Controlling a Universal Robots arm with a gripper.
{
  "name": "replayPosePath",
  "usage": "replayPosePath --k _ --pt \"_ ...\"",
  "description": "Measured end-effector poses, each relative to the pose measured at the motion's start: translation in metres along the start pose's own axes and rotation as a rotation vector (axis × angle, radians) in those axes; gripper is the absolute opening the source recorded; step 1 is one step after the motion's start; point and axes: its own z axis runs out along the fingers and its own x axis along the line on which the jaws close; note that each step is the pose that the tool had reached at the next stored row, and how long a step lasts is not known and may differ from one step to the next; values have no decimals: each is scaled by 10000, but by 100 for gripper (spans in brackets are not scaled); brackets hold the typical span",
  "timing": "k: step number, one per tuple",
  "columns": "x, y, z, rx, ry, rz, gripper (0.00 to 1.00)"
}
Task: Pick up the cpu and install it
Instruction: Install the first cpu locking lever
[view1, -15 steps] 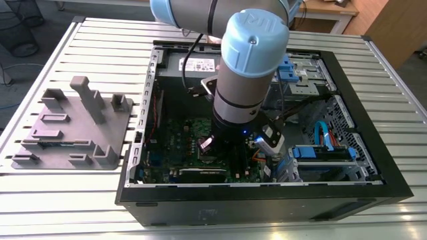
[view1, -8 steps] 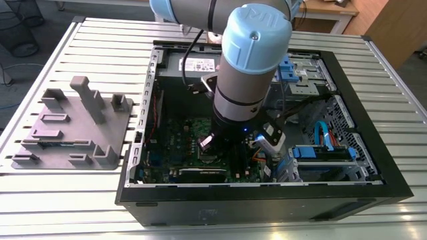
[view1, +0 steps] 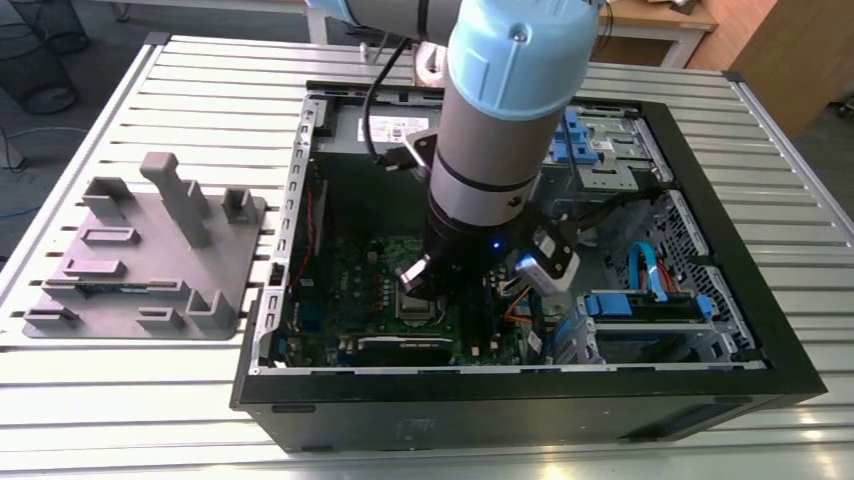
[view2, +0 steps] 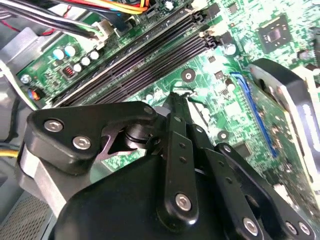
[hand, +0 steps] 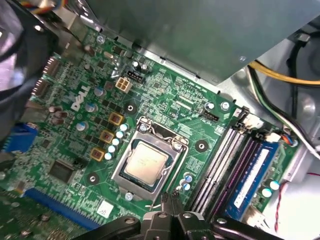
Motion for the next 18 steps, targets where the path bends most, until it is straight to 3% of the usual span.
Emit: replayPosePath --k 9,14,18 --pt "1 5 -249 0 1 -1 11" --pt "11 10 -263 -3 -4 -1 11" --pt "95 53 -251 16 -36 -1 11"
